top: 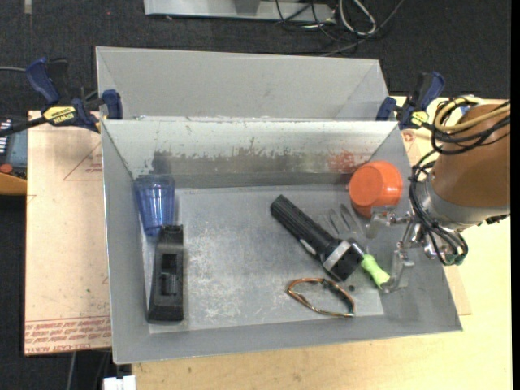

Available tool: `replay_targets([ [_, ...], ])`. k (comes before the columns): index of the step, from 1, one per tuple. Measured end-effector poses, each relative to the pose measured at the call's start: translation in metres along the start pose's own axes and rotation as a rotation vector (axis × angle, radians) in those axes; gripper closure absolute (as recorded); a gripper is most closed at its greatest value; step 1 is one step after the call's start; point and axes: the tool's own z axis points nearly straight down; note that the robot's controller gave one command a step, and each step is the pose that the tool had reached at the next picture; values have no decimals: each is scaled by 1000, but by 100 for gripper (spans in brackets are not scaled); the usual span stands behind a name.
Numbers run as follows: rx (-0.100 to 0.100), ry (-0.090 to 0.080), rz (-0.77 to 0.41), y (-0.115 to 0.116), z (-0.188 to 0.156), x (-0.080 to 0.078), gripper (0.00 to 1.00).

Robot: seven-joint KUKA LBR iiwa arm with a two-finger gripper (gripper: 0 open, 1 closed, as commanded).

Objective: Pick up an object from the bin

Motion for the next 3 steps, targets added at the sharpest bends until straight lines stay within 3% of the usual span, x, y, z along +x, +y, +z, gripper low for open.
replay_targets([
  [1,0,0,0,0,0,0,0],
  [2,-1,-4,116,18,13,-35,0],
  [3,-1,1,77,7,45,-16,0],
])
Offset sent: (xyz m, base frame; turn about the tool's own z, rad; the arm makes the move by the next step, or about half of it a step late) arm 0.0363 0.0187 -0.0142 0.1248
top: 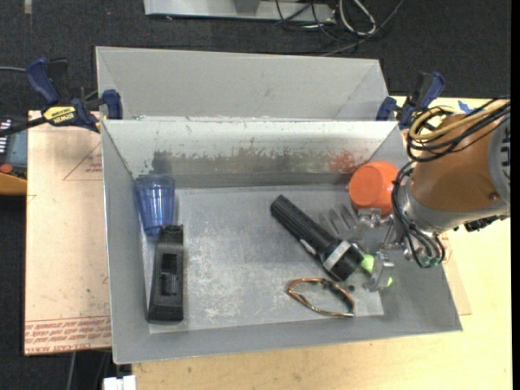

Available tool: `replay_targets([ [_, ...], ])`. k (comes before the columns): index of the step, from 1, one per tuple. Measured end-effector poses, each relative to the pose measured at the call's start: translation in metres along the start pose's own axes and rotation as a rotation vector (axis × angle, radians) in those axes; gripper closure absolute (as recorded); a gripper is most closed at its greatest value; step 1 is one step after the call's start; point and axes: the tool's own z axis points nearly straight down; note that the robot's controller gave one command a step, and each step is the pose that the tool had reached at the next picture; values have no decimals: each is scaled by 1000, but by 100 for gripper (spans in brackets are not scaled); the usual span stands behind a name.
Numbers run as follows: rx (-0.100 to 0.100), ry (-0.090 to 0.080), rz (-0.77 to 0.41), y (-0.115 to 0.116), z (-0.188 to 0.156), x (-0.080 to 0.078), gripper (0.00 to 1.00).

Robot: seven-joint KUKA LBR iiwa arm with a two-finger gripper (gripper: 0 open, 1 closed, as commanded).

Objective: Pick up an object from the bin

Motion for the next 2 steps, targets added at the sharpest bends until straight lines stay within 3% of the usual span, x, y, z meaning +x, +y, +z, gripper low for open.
replay_targets([
  [1,-3,-8,165,24,12,17,0],
  [2,-1,0,67,28,41,-12,0],
])
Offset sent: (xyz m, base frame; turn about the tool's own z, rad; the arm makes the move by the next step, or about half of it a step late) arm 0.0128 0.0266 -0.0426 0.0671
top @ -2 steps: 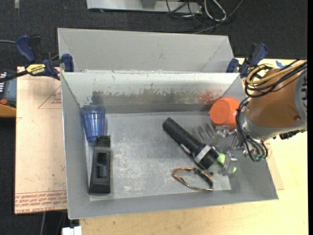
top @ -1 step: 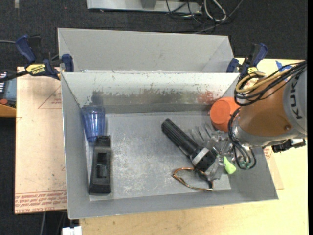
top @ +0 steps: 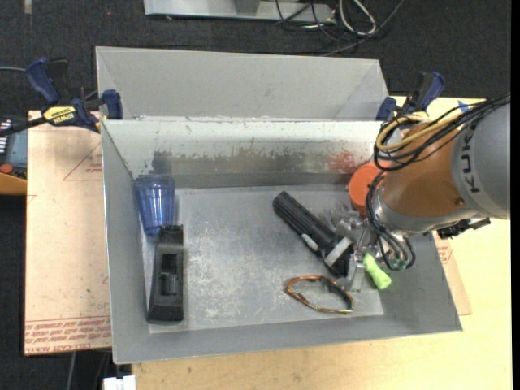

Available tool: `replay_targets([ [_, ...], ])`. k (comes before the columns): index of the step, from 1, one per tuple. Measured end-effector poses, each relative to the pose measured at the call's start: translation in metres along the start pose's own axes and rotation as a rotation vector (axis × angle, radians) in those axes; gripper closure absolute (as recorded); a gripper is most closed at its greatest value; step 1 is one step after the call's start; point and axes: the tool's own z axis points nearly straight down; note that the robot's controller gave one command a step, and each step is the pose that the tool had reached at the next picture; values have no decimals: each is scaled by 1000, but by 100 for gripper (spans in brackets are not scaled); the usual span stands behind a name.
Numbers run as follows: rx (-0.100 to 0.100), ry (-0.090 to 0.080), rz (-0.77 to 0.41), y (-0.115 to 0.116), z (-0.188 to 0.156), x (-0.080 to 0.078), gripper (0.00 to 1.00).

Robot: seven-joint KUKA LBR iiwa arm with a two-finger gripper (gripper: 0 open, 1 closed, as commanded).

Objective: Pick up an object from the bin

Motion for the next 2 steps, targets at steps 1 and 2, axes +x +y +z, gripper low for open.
replay_targets([
  [1,1,-6,26,2,1,4,0],
  [2,0,-1,-260,24,-59,56,0],
])
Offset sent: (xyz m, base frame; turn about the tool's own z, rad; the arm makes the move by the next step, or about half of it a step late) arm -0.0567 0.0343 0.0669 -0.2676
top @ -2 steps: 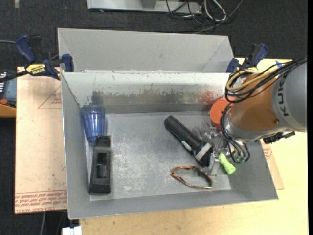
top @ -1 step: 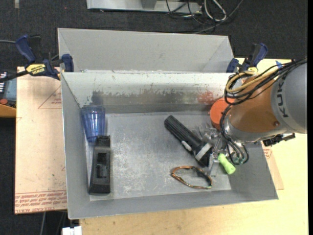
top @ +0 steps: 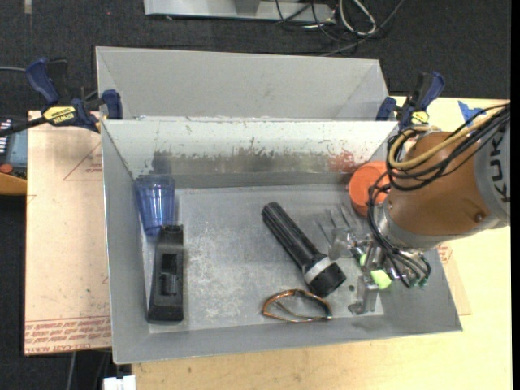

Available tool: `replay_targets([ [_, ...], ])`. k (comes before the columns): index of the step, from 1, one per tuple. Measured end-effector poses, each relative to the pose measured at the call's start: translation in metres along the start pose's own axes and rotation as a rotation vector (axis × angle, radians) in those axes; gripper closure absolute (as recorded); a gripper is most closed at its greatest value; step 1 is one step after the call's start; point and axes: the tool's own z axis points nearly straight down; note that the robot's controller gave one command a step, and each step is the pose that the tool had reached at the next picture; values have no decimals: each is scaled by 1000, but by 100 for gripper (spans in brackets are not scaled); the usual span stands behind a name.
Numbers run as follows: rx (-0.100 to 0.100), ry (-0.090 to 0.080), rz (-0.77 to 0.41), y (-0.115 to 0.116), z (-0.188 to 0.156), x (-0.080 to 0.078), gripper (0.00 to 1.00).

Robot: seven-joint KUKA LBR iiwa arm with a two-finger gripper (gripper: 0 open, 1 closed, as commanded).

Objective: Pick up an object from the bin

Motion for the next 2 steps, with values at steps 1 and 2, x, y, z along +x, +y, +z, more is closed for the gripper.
replay_targets([
  [1,2,-13,310,-16,-73,-33,0],
  [2,2,-10,281,-14,-69,-28,0],
])
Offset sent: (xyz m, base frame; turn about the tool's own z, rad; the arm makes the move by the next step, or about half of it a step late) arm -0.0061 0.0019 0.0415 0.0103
